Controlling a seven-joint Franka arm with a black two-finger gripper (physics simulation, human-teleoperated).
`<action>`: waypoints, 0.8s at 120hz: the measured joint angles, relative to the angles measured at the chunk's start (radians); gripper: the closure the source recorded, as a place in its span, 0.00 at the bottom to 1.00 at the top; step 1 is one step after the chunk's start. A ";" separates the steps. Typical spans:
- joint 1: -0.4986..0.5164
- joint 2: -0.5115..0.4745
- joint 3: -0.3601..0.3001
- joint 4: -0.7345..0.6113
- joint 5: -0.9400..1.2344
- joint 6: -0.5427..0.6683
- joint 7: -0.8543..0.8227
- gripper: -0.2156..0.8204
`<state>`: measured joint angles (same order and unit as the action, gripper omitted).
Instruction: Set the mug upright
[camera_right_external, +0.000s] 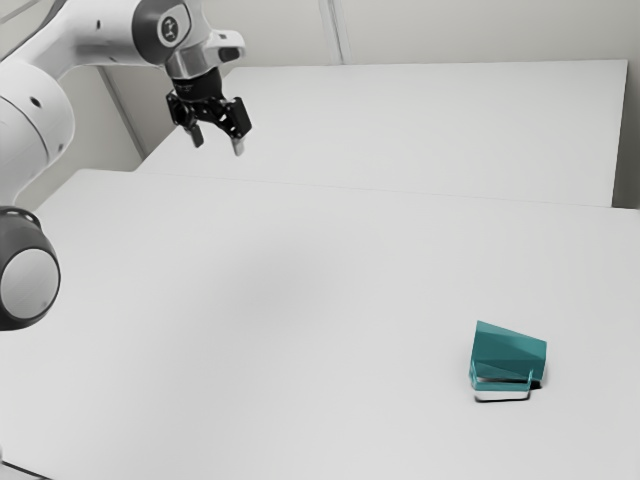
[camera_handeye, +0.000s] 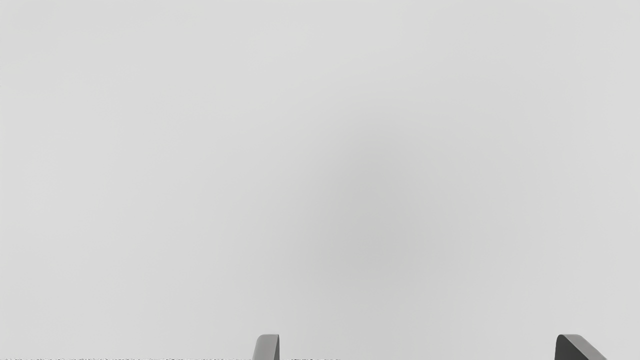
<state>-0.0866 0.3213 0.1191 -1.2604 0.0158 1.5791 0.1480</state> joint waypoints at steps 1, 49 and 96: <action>0.000 0.000 0.001 0.000 0.000 0.000 0.000 0.21; -0.002 -0.167 0.000 -0.256 -0.023 -0.014 -0.007 0.21; -0.130 -0.517 -0.005 -1.014 -0.428 0.325 -0.026 0.21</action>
<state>-0.2165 -0.1955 0.1137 -2.2747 -0.4121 1.9041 0.1215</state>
